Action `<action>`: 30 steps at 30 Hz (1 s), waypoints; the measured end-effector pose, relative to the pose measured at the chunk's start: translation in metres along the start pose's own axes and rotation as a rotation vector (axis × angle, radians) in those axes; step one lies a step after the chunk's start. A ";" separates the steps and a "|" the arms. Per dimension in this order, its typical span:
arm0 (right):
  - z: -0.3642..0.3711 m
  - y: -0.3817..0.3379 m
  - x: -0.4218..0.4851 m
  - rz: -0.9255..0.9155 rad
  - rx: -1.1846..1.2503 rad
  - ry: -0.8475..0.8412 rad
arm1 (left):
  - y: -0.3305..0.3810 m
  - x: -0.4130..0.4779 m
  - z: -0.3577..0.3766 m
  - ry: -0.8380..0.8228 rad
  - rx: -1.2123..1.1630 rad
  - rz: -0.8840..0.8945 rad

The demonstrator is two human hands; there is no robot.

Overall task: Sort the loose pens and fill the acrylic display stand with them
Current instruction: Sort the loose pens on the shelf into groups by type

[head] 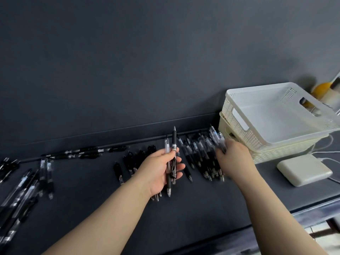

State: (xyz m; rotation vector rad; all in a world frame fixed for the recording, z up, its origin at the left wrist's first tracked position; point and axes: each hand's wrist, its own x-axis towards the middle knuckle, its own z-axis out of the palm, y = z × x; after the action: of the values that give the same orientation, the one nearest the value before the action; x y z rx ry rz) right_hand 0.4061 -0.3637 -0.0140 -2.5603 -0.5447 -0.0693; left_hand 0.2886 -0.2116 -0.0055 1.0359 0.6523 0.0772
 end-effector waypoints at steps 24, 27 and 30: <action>0.000 0.011 0.033 0.052 0.095 -0.176 | -0.015 0.022 0.018 0.150 -0.024 -0.042; 0.003 0.010 0.029 -0.019 -0.028 -0.161 | -0.016 0.021 0.022 0.143 -0.028 -0.047; 0.001 0.006 0.023 -0.060 -0.095 -0.271 | -0.017 0.020 0.026 0.133 -0.035 -0.045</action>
State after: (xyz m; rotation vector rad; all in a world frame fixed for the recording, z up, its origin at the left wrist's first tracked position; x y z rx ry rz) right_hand 0.4301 -0.3596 -0.0139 -2.6630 -0.7351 0.2400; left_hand 0.3147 -0.2337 -0.0195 0.9875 0.7923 0.1192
